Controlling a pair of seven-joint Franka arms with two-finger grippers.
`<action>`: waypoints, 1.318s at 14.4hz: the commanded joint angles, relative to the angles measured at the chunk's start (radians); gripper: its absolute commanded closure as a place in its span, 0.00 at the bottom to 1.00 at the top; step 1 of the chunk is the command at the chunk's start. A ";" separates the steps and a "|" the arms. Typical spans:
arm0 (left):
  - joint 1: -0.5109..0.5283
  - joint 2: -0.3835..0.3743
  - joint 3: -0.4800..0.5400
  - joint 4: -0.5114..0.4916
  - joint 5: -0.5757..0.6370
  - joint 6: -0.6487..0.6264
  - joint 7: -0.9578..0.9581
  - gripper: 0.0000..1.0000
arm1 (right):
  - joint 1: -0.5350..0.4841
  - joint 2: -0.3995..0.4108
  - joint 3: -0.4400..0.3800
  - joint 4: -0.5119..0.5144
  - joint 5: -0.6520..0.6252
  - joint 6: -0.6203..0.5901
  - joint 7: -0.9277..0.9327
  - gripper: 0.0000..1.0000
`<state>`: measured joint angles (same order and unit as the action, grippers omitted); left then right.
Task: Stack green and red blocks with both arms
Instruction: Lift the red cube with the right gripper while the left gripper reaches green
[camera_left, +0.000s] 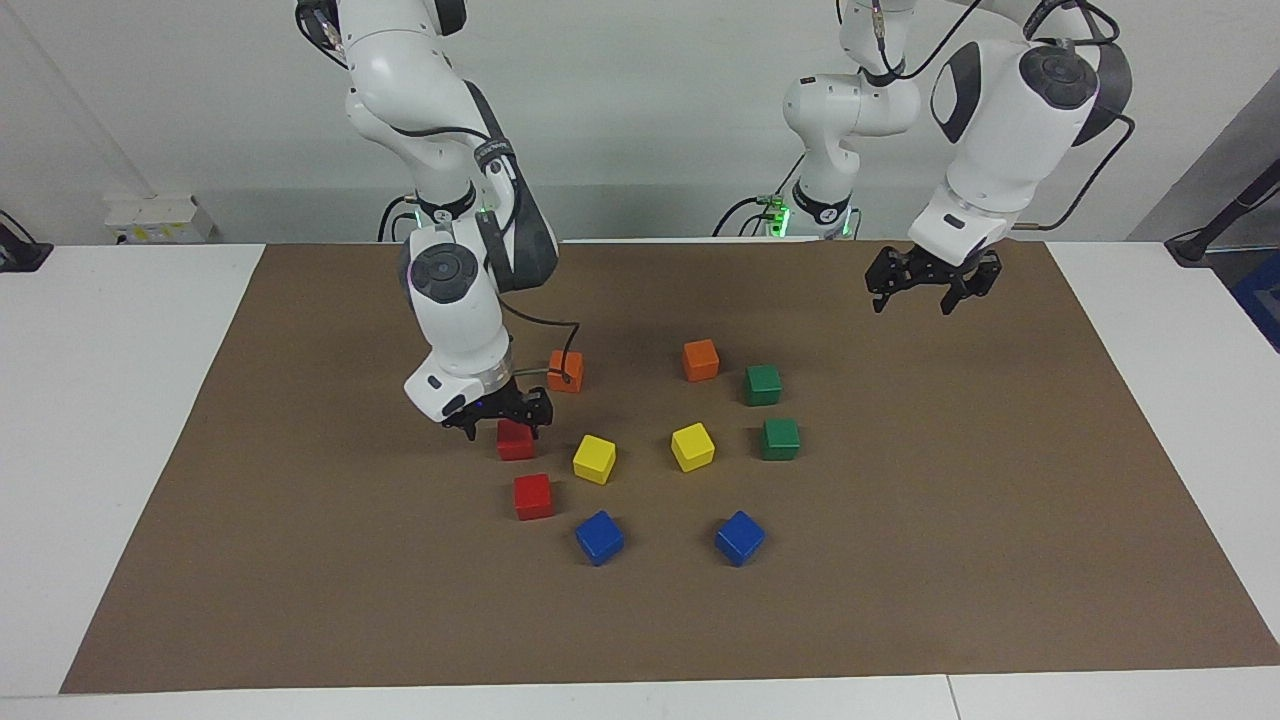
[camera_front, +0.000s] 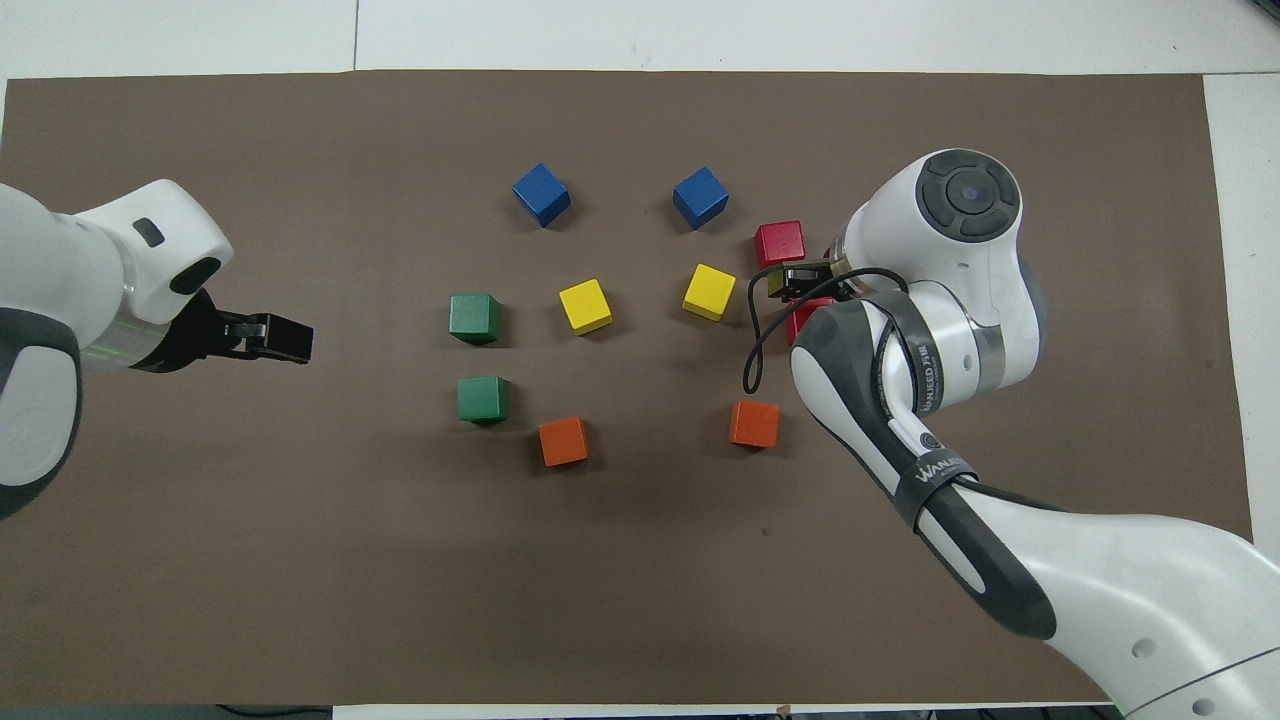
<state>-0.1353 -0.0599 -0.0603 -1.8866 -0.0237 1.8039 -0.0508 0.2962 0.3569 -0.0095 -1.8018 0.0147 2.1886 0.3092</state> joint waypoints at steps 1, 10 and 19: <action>-0.072 0.043 0.011 -0.035 -0.019 0.090 -0.082 0.00 | 0.011 0.014 0.000 -0.027 0.002 0.060 0.036 0.00; -0.228 0.170 0.014 -0.107 -0.019 0.285 -0.190 0.00 | 0.011 0.031 0.000 -0.100 0.002 0.158 0.027 0.02; -0.247 0.169 0.011 -0.258 -0.019 0.452 -0.175 0.00 | -0.006 -0.006 -0.004 -0.045 0.001 0.033 -0.010 1.00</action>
<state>-0.3588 0.1274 -0.0643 -2.0985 -0.0344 2.2113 -0.2327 0.3215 0.3812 -0.0151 -1.8923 0.0145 2.2977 0.3231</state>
